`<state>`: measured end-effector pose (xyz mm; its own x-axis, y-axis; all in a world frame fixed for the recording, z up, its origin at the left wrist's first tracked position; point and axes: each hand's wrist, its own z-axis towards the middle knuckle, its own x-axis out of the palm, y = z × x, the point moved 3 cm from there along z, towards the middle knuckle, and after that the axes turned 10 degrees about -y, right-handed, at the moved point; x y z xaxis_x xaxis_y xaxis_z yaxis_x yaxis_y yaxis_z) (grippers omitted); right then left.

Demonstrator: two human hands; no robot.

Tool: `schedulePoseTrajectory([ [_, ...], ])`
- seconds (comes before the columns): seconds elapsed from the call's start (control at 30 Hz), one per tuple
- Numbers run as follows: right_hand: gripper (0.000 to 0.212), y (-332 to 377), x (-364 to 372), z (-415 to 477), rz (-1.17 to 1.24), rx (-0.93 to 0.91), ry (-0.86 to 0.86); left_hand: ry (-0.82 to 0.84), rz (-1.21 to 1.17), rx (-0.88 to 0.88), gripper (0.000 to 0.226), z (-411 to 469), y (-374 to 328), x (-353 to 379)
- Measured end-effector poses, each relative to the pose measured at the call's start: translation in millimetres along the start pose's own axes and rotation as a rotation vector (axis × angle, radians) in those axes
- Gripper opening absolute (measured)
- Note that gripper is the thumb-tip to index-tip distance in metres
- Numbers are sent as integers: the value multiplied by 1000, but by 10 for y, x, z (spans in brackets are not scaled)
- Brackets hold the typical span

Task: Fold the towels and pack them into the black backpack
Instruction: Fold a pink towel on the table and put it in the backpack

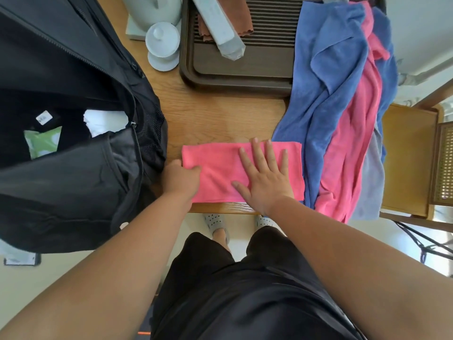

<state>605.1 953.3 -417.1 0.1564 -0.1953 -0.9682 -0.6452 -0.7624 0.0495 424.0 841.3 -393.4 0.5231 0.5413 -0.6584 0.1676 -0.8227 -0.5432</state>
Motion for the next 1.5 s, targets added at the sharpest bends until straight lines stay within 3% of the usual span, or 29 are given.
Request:
schedulePoseTrajectory([
  [0.07,80,19,25,-39,-6,17,29,27,-41,67,18,-60,-77,-31],
  [0.23,81,122,-27,21,29,31,86,98,3,379,42,-252,-298,-153],
  [0.4,74,89,-248,83,243,5,53,104,30,585,45,-534,-586,-208],
  [0.53,47,-280,-465,-11,445,150,-150,120,32,644,37,-787,-781,21],
  [0.63,31,-613,-526,-85,641,301,-152,131,0,660,37,-957,-876,344],
  [0.77,36,-950,-587,-168,936,406,-32,193,80,650,35,-1112,-939,826],
  [0.9,50,-1120,-497,-183,1156,450,37,308,249,599,47,-1211,-884,1152],
  [0.97,53,-1144,-527,-172,1128,393,92,321,287,590,43,-1234,-845,1211],
  [1.07,39,-1131,-638,-153,999,256,139,272,266,590,34,-1223,-785,1194],
  [1.2,35,-1140,-651,-129,871,199,117,55,270,656,36,-1185,-698,1025],
  [1.33,31,-1201,-633,-169,892,257,19,-120,456,786,71,-1164,-598,922],
  [1.5,45,-1214,-479,-152,705,164,148,118,817,756,114,-1114,-414,1161],
])
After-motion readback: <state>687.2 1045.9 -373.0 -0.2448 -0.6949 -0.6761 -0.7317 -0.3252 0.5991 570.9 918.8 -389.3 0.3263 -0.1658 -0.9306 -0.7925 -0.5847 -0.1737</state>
